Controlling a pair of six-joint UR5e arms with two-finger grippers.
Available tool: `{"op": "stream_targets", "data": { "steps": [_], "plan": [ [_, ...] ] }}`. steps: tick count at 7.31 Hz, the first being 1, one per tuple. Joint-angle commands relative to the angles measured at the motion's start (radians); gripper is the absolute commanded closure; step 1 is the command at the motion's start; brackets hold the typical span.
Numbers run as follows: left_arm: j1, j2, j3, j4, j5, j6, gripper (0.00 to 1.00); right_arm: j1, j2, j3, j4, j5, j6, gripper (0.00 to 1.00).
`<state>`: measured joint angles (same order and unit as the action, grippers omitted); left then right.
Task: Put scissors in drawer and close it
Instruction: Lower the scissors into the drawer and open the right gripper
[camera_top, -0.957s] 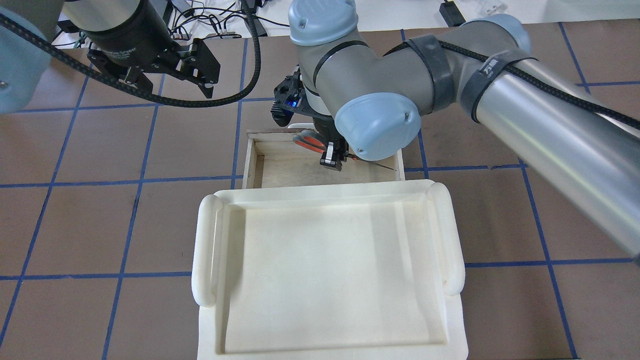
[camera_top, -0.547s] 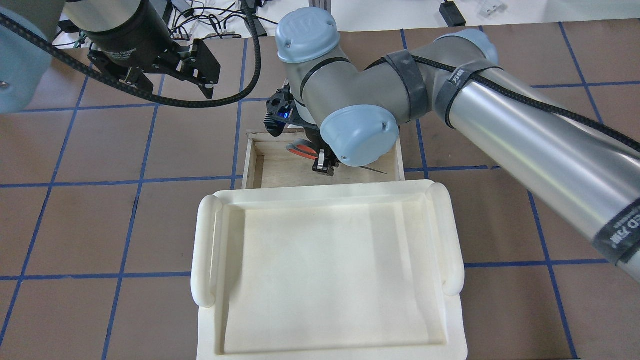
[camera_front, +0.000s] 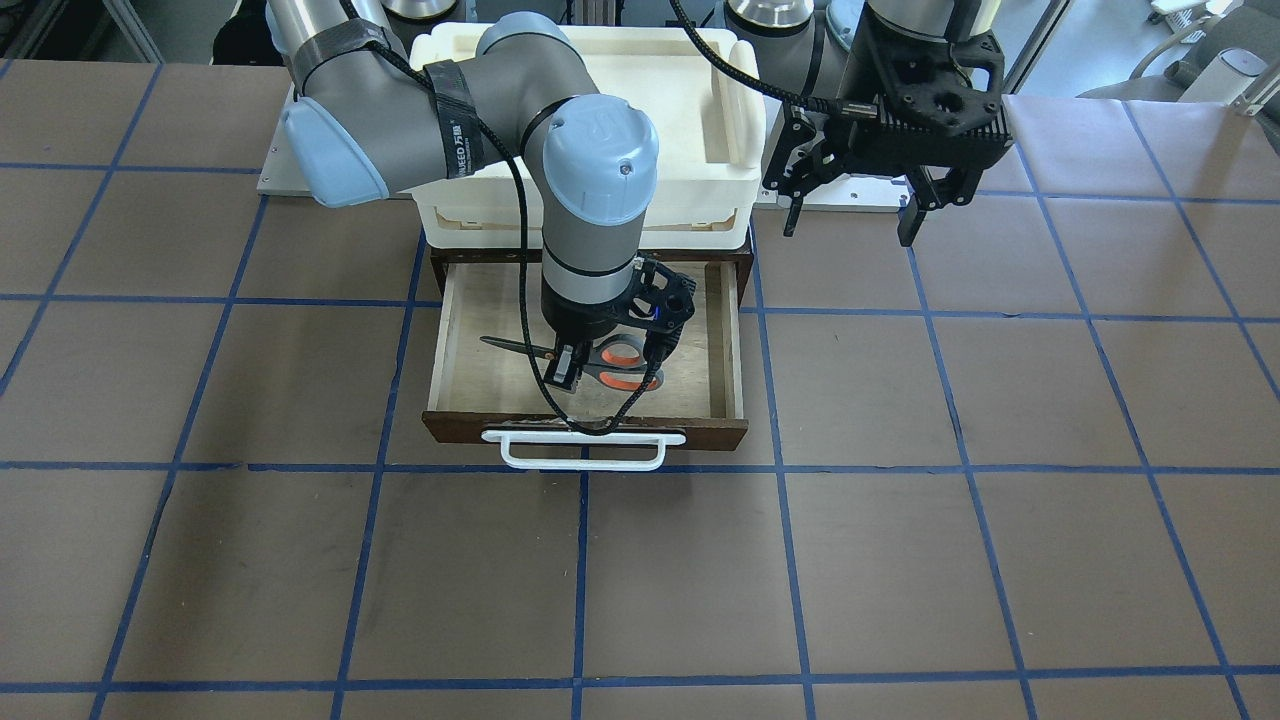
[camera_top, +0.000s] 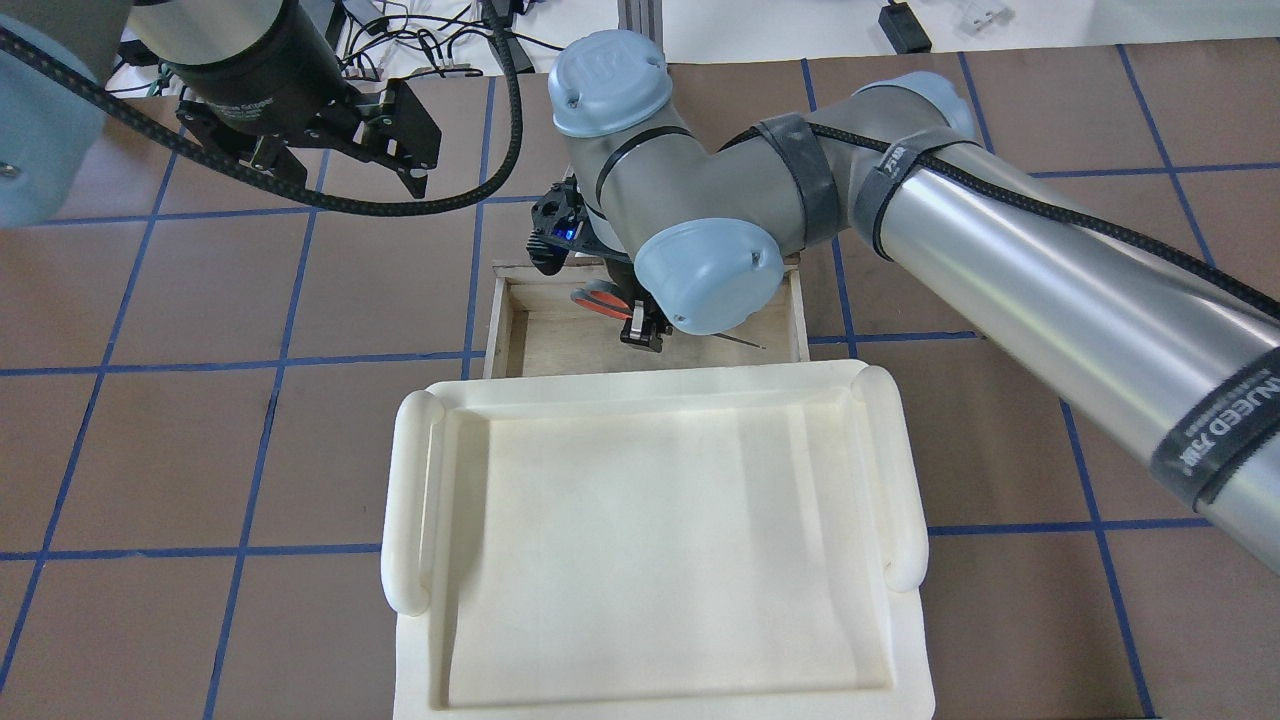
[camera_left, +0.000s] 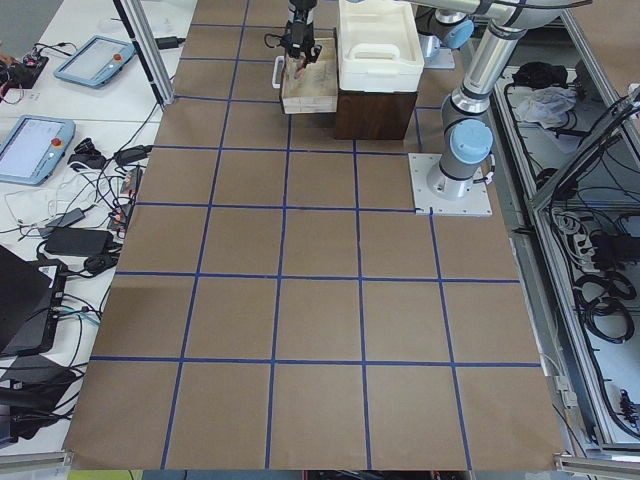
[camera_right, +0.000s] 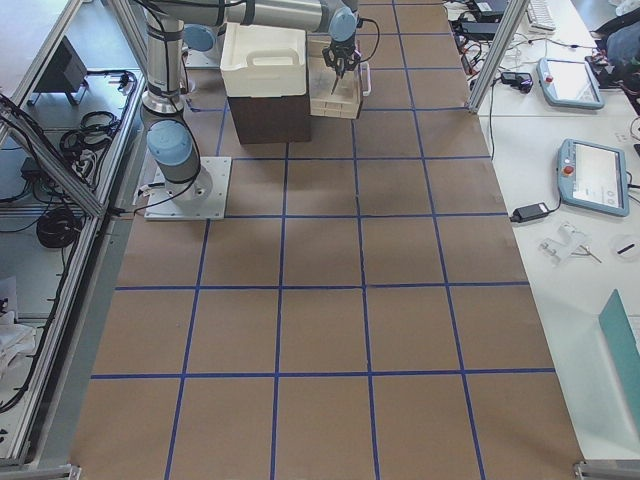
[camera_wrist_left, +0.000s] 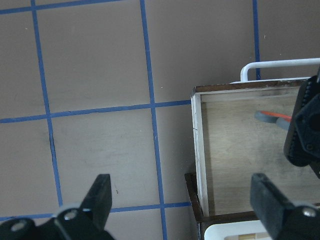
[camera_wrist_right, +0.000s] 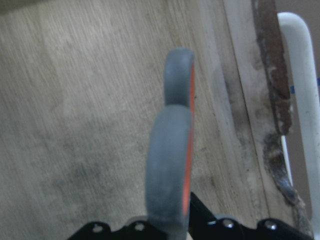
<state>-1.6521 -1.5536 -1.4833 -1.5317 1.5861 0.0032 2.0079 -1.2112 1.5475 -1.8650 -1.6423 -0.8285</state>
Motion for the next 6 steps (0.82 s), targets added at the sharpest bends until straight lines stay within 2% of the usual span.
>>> {"op": "stream_targets", "data": {
  "steps": [1,3,4,6],
  "plan": [
    [0.0,0.0,0.0,-0.001,0.0,0.0,0.0,0.0,-0.01,-0.003,-0.019,-0.014,0.018,0.0],
    [0.0,-0.003,0.0,0.001,0.0,0.0,0.0,-0.012,-0.054,-0.012,-0.019,-0.017,0.07,0.0],
    [0.0,-0.005,0.0,0.001,0.0,0.0,0.0,-0.03,-0.088,-0.012,-0.022,-0.017,0.191,0.0],
    [0.0,-0.003,0.0,0.001,0.0,0.0,0.0,-0.078,-0.106,-0.024,-0.026,-0.022,0.264,0.0]
  ]
}}
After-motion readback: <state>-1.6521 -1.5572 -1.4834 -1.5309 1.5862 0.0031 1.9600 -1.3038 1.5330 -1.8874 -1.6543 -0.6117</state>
